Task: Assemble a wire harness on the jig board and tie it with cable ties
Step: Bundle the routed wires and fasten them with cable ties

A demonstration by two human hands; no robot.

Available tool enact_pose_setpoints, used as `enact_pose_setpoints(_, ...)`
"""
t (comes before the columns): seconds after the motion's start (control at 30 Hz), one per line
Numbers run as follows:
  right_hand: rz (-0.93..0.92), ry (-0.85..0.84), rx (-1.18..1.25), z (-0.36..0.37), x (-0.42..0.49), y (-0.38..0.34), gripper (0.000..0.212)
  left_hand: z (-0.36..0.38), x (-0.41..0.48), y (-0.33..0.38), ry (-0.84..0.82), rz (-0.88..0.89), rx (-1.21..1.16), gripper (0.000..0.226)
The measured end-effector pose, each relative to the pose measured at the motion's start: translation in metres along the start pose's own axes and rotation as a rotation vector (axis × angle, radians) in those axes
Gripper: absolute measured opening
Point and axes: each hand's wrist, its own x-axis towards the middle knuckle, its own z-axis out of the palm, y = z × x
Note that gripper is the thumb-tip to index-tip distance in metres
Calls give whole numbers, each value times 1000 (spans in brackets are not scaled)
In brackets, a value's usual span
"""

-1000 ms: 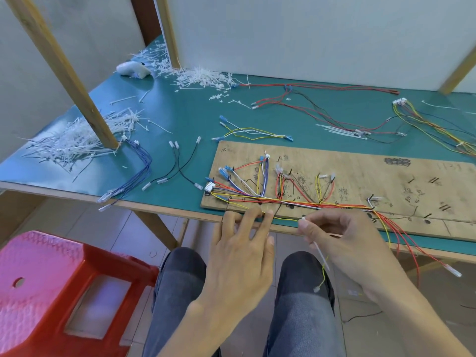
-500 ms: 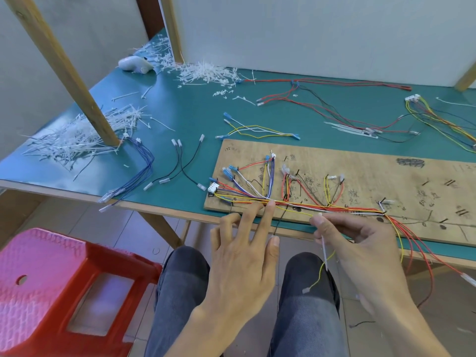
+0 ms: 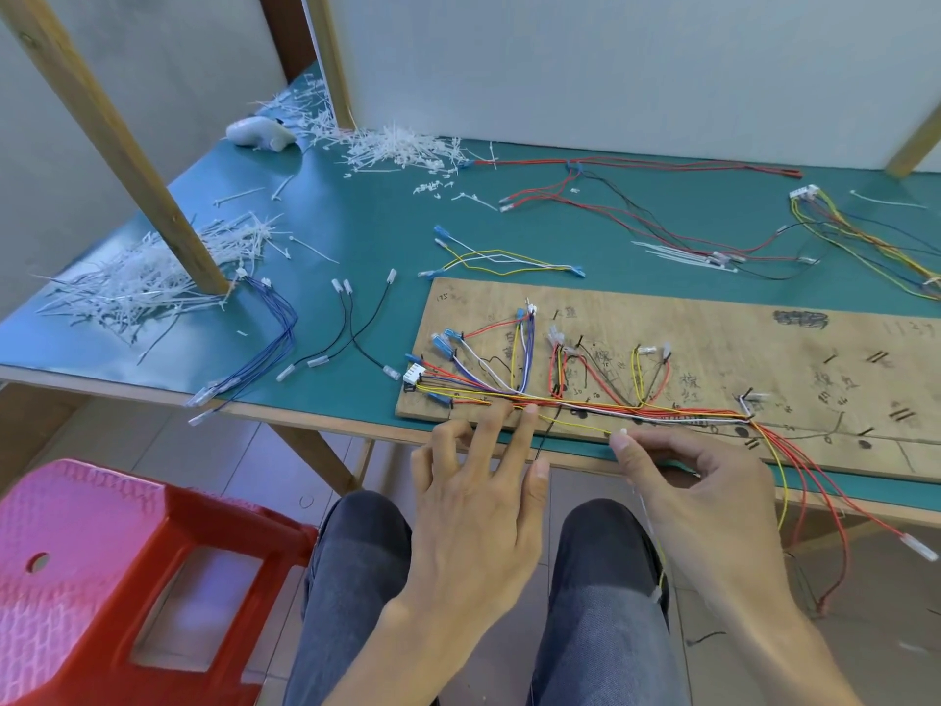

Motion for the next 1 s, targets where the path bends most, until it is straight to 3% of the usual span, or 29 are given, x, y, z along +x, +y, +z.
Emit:
enact_pose_setpoints(0.23, -291, 146, -79, 5, 3, -11, 6, 5, -1, 2, 11, -13, 12, 52)
enact_pose_setpoints(0.37, -171, 124, 257, 26, 22, -26, 10, 5, -3, 3, 9, -42, 14, 53)
enact_pose_setpoints(0.47, -142, 124, 371, 51, 42, -36, 4, 3, -3, 4, -9, -46, 14, 54)
enact_pose_setpoints(0.8, -351, 169, 194, 92, 64, -28, 10, -3, 0, 3, 0, -19, 33, 52)
enact_pose_setpoints(1.0, -336, 163, 97, 95, 64, -20, 15, -3, 1, 2, 5, -14, 25, 51)
